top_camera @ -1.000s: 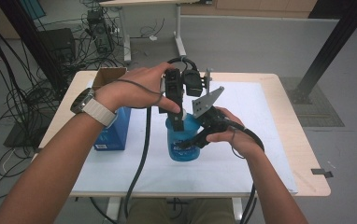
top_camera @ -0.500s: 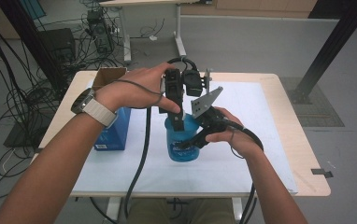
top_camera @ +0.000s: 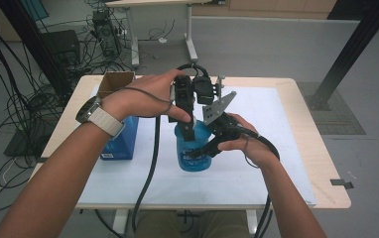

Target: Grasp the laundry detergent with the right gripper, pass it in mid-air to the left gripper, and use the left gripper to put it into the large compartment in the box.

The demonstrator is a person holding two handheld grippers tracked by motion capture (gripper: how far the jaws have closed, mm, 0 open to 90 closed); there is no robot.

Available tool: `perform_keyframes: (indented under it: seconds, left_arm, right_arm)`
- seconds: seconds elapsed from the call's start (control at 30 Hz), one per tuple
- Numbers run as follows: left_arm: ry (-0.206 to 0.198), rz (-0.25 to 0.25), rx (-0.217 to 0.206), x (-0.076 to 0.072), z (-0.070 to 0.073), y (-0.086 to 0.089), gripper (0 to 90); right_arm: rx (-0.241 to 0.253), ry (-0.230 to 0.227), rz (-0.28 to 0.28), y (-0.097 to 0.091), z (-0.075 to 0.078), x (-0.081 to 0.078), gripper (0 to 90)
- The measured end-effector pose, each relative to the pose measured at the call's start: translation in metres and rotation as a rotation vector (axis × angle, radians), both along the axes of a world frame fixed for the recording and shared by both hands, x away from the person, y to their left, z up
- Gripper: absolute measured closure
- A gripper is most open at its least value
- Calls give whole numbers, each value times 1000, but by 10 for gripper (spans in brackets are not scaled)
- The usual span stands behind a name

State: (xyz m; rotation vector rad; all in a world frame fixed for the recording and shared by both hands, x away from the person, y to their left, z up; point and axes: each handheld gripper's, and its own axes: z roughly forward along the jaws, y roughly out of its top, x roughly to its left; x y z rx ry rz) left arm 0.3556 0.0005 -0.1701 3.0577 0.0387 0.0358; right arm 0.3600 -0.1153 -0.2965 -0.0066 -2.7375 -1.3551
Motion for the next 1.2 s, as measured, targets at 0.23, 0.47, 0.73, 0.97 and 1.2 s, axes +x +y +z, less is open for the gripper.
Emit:
perform_keyframes:
  seconds: [0.23, 0.47, 0.73, 0.97, 1.2]
  left_arm:
    - [3, -5, -5, -1, -4, -1, 85]
    - [-3, -12, -11, -1, -7, -2, 87]
    - [-1, -8, -17, -1, -11, -2, 87]
    - [4, -14, -16, -1, -15, -3, 94]
    - [8, -18, -14, -1, -18, -4, 108]
  right_arm:
    - [5, 5, -1, 0, 2, -1, 436]
    - [9, 7, -4, -1, 3, -2, 436]
    - [24, -3, 4, -1, 5, -2, 436]
    - [38, -9, 4, -2, 6, -2, 436]
    - [41, 4, 0, -3, 8, -3, 436]
